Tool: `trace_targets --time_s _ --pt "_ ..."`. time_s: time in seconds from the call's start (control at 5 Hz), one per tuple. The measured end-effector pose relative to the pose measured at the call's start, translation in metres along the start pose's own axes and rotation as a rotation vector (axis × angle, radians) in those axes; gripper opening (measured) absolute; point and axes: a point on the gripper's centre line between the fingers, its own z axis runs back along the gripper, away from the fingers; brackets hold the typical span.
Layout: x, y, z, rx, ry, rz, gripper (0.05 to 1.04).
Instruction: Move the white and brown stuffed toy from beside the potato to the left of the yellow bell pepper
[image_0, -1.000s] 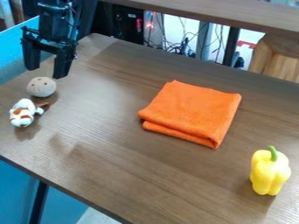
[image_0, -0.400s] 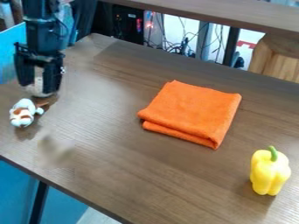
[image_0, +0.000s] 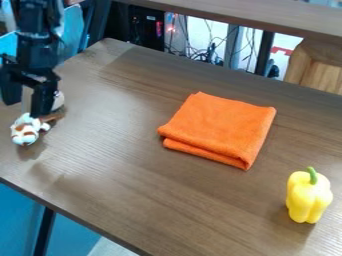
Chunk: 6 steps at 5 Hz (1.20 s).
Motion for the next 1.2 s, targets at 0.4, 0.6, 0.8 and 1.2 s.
trace_targets --time_s 0.4,0.6,0.8,1.2 --pt "0.000 0.003 -0.011 0.082 0.041 0.171 1.001" --pt "0.005 0.005 -0.017 0.088 0.072 0.237 1.001" --pt "0.011 0.005 -0.026 0.082 0.105 0.262 1.001" --pt "0.018 0.007 -0.042 0.086 0.157 0.293 1.001"
